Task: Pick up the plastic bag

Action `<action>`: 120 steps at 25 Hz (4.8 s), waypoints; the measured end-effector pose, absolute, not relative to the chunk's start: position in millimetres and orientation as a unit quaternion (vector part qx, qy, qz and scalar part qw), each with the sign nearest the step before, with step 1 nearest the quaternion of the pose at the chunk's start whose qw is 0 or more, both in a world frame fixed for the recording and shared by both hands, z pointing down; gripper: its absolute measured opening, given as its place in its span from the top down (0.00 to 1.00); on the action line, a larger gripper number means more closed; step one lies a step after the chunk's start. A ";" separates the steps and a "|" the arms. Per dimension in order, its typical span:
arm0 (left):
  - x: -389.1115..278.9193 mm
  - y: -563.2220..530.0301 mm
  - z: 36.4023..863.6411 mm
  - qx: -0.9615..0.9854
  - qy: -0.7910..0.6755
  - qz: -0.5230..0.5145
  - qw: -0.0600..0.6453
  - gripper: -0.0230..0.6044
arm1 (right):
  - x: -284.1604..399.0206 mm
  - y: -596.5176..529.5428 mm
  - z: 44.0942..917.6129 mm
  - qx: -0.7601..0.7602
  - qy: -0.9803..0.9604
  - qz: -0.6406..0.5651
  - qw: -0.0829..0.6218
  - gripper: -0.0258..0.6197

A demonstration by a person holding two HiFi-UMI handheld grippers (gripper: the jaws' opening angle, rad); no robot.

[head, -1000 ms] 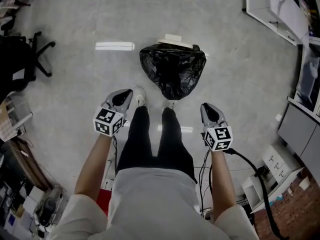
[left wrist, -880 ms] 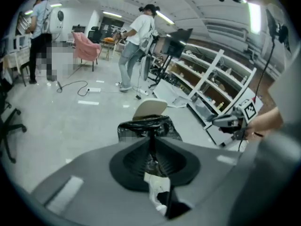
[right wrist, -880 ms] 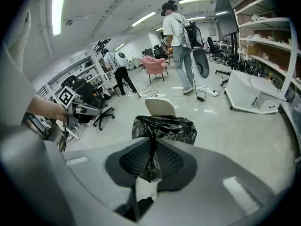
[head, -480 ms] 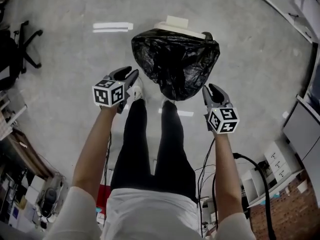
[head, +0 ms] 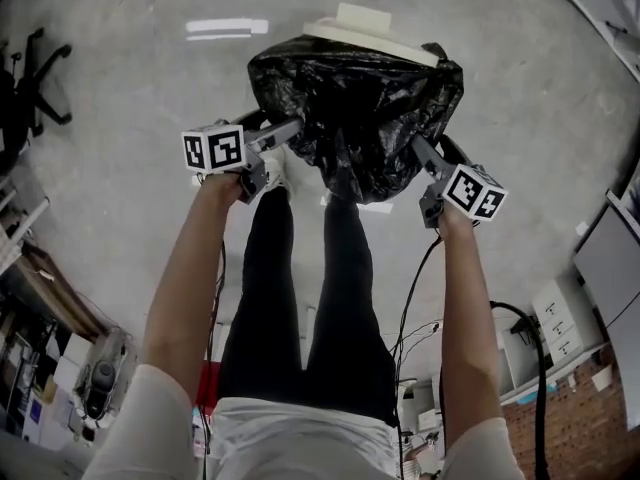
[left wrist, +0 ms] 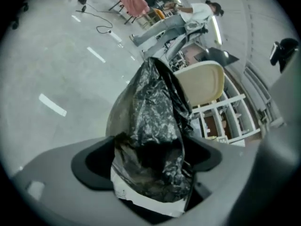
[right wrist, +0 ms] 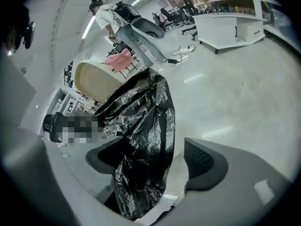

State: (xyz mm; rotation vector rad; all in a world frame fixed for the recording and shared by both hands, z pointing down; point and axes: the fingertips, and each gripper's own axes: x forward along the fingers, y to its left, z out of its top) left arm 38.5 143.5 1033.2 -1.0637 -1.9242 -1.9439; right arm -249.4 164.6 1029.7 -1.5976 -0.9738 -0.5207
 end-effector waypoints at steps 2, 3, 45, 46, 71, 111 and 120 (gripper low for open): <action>38.5 146.6 1048.0 -0.381 -0.656 -0.639 0.130 0.28 | -243.3 163.6 1040.8 -0.683 -0.393 -0.223 0.574 0.35; 41.0 149.7 1055.1 -0.396 -0.657 -0.626 0.144 0.35 | -239.6 164.2 1045.1 -0.688 -0.383 -0.226 0.573 0.35; 93.7 111.5 698.8 -0.435 -0.746 -0.462 0.201 0.96 | -215.0 100.4 713.0 -0.703 -0.488 -0.175 0.488 0.96; 93.6 107.7 687.4 -0.430 -0.751 -0.458 0.204 0.96 | -214.2 95.3 703.3 -0.703 -0.488 -0.176 0.486 0.96; 140.0 38.3 497.8 -0.388 -0.845 -0.331 0.157 0.96 | -161.0 -10.0 518.9 -0.737 -0.545 -0.088 0.389 0.96; 116.2 -149.4 406.1 -0.428 -0.848 -0.236 0.207 0.95 | -168.3 -183.5 426.0 -0.833 -0.480 -0.125 0.243 0.96; 137.3 -134.4 394.5 -0.420 -0.857 -0.224 0.197 0.95 | -149.5 -173.5 417.8 -0.826 -0.500 -0.106 0.239 0.96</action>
